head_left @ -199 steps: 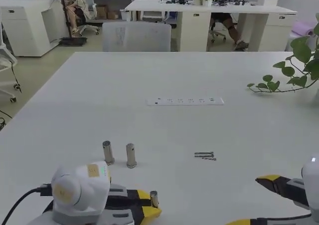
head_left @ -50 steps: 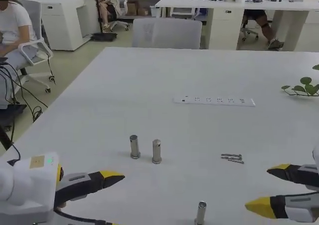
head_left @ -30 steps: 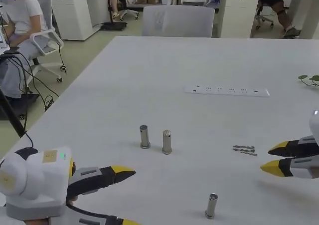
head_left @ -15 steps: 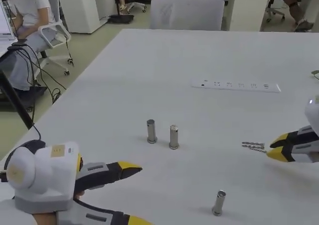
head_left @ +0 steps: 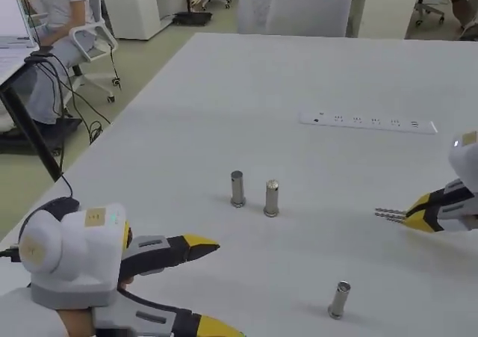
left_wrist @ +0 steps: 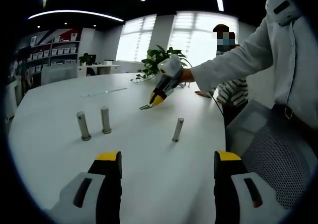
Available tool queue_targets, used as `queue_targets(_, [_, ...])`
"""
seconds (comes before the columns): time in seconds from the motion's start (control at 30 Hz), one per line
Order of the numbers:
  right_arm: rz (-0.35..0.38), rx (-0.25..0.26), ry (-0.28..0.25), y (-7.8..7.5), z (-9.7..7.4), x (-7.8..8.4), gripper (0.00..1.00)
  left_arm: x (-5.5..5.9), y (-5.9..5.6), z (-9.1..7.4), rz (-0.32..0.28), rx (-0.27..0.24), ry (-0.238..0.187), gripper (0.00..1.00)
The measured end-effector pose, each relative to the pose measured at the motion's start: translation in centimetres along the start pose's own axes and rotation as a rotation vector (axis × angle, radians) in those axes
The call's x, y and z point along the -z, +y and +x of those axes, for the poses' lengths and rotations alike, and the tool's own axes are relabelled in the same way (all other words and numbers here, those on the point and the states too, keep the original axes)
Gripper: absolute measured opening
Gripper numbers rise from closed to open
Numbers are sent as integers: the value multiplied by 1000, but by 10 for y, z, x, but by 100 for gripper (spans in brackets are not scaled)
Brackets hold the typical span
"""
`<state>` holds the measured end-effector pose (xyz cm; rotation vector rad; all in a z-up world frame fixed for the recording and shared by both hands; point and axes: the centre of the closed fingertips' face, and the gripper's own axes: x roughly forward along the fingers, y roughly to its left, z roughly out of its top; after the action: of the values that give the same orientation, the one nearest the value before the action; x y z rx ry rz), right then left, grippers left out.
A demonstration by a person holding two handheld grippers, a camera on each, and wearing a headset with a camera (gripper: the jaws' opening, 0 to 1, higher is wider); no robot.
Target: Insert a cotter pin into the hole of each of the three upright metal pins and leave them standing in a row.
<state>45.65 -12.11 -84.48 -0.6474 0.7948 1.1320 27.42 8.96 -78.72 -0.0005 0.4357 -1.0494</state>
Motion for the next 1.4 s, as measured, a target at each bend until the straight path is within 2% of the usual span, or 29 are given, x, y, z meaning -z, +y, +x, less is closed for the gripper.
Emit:
queue_targets(0.63, [-19, -37, 72, -3, 10, 12, 10, 0, 1, 0, -1, -4, 2, 75])
queue_targets(1.17, [-140, -71, 130, 4, 10, 14, 6, -1, 0, 2, 1, 2, 1, 75])
queue_targets(1.3, [-217, -88, 154, 7, 10, 14, 6, -1, 0, 2, 2, 2, 3, 74])
queue_targets(1.4, [-234, -96, 162, 8, 10, 14, 5, -1, 0, 2, -1, 1, 2, 74])
